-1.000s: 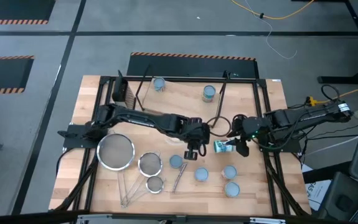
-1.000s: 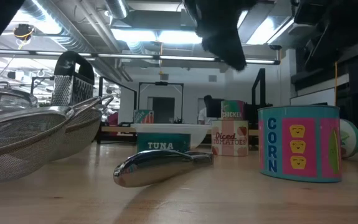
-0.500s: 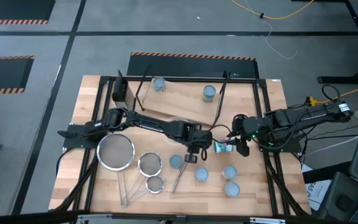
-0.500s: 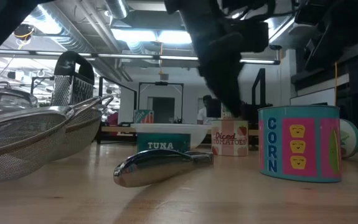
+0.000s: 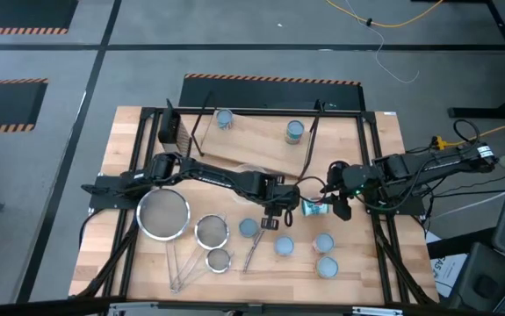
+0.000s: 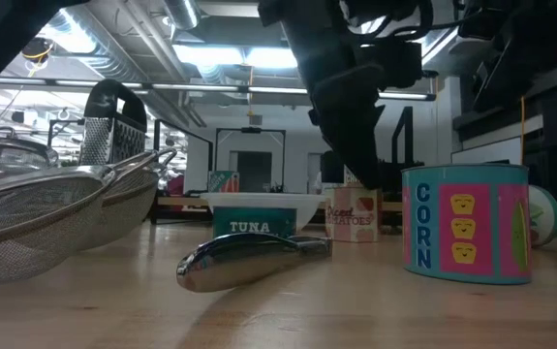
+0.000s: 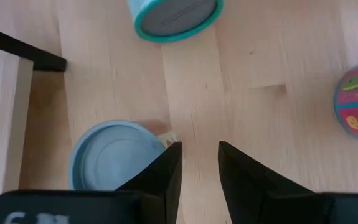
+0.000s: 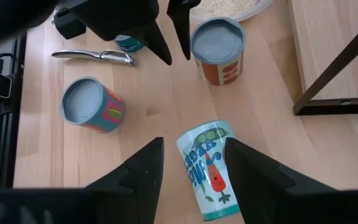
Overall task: Pick and place cans onto a shelf
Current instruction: Put the canned tomatoes on the shelf
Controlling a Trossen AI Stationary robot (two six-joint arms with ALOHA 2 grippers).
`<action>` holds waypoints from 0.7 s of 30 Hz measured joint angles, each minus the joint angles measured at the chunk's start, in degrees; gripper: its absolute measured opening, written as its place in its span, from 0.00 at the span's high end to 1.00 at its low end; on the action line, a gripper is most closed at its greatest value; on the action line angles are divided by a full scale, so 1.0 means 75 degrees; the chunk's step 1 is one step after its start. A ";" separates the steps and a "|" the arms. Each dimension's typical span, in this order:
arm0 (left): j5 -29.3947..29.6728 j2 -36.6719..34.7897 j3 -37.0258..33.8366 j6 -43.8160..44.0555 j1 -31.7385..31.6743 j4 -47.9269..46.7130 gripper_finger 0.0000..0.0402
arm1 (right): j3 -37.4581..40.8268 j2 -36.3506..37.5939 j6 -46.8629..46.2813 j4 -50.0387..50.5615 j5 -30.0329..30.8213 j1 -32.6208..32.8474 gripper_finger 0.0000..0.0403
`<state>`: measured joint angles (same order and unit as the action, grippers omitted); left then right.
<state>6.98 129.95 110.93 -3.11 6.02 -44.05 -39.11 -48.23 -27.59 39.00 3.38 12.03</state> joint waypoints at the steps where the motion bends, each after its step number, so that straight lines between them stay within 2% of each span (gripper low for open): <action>1: 0.0007 0.0000 0.0000 0.0000 0.0000 0.0000 0.76 | 0.0000 0.0000 0.0001 0.0000 0.0000 -0.0001 0.57; 10: 0.0759 -0.0079 -0.0012 0.0003 0.0009 -0.0023 0.76 | 0.0000 0.0000 0.0012 -0.0006 0.0004 0.0000 0.57; 21: 0.0796 -0.0079 -0.0012 0.0003 -0.0044 -0.0269 0.76 | 0.0000 0.0000 0.0122 -0.0006 0.0009 -0.0003 0.57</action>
<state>12.95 129.36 110.85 -3.09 5.69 -46.07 -39.11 -48.23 -26.68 38.96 3.44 12.01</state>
